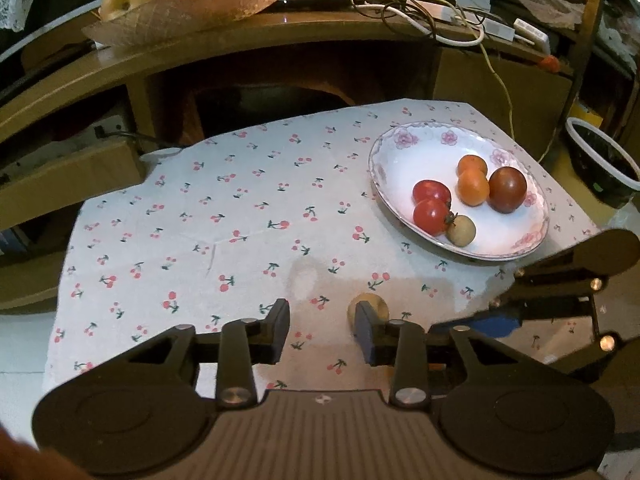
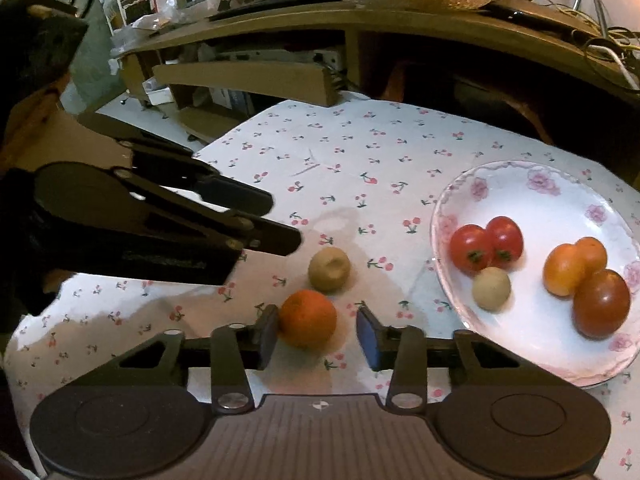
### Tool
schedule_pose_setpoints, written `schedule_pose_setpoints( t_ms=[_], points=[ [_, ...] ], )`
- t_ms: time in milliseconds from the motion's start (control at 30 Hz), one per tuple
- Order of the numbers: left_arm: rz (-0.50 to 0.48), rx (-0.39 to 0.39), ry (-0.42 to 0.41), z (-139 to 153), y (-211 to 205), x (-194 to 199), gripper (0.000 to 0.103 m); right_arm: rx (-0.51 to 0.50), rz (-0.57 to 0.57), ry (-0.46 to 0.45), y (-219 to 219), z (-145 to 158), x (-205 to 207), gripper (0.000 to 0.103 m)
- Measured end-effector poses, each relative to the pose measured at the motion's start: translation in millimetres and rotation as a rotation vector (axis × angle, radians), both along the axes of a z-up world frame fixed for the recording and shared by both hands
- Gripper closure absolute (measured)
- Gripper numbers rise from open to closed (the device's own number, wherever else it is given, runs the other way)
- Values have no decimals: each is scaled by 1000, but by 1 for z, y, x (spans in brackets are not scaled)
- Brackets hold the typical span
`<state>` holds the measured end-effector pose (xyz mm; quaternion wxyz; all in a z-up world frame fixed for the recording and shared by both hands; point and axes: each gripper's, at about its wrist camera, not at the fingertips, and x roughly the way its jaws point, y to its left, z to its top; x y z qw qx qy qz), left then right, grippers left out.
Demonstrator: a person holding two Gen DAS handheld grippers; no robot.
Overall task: Organize fruits
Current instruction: 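Grasp the small brown fruit with the left tool while the right tool grasps the mandarin, then carry the brown fruit and the mandarin with both tools over the plate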
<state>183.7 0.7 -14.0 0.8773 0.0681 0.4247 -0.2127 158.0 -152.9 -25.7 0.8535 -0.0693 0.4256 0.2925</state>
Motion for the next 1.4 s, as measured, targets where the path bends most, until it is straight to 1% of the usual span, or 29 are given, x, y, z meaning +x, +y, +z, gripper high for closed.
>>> schedule_pose_setpoints(
  t_ms=[33,167,233,400,600,700,733,833,933,1067,1300,1400],
  points=[
    [-1,-3,8,-2,-2,2,61,18,0,25,-1,0,1,74],
    [-25,-20,22,-6,-14,5,59,27,-20,60,-5,1,-2,75],
    [-39,-17,22,-6,-21,4,59,24,-32,74,-9,2,-4,75],
    [-72,-16,34,-11,-33,1,59,10,-58,79,-27,10,-16,75],
    [-79,5,37,-17,-51,2,60,-29,-138,66,-55,12,-22,75],
    [-84,21,45,-23,-58,2,64,-38,-166,65,-65,11,-21,75],
    [-84,26,34,-23,-60,1,64,-45,-171,63,-67,11,-21,75],
    [-79,32,24,-23,-64,1,71,-50,-191,63,-76,10,-21,75],
    [-83,35,23,-22,-67,-1,72,-52,-201,57,-80,10,-22,75],
    [-111,47,20,-19,-71,-11,72,-59,-211,51,-84,12,-24,75],
    [-153,41,23,2,-73,-43,72,-55,-205,29,-86,24,-37,75],
    [-176,54,41,0,-74,-57,72,-64,-208,49,-87,23,-47,75]
  ],
)
